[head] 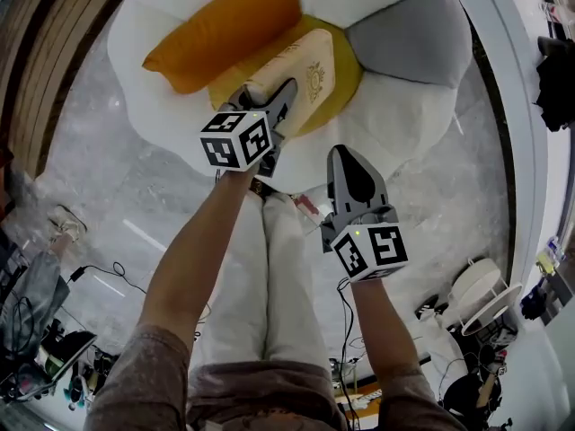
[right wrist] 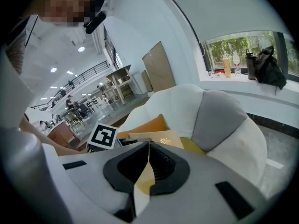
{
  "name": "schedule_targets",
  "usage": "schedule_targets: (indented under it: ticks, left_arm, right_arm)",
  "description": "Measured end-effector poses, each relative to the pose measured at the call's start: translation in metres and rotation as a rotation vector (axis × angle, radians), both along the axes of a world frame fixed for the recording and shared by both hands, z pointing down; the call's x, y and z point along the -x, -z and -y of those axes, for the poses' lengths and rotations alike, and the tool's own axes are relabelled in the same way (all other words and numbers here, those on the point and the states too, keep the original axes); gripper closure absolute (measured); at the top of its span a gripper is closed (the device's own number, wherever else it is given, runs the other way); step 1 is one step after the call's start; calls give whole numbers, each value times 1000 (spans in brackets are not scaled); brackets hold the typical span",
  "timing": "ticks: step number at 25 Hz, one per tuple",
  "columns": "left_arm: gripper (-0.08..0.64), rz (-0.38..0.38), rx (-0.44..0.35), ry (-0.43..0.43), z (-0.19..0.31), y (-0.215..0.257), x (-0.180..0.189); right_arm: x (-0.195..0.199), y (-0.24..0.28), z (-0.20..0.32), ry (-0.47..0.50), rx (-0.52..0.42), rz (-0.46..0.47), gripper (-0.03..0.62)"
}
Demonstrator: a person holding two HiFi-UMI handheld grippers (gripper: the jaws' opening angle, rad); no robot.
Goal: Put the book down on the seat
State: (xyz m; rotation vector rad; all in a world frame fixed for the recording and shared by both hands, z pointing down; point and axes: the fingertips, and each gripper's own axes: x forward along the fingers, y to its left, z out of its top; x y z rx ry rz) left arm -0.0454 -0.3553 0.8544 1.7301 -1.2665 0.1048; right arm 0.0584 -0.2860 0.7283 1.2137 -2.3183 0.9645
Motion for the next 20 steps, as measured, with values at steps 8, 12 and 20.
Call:
schedule_targets:
  ticks: [8,12,20]
  left_arm:
    - [348,-121,37,88,0,-28,14]
    - [347,-161,61,130,-4,-42,28]
    - [314,-186,112,140,-21,-56,36]
  right_arm:
    - [1,-14,-5,13,20,2,572]
    - [7,-18,-7,21,25,-1,572]
    - [14,-22,-17,41,37,-4,572]
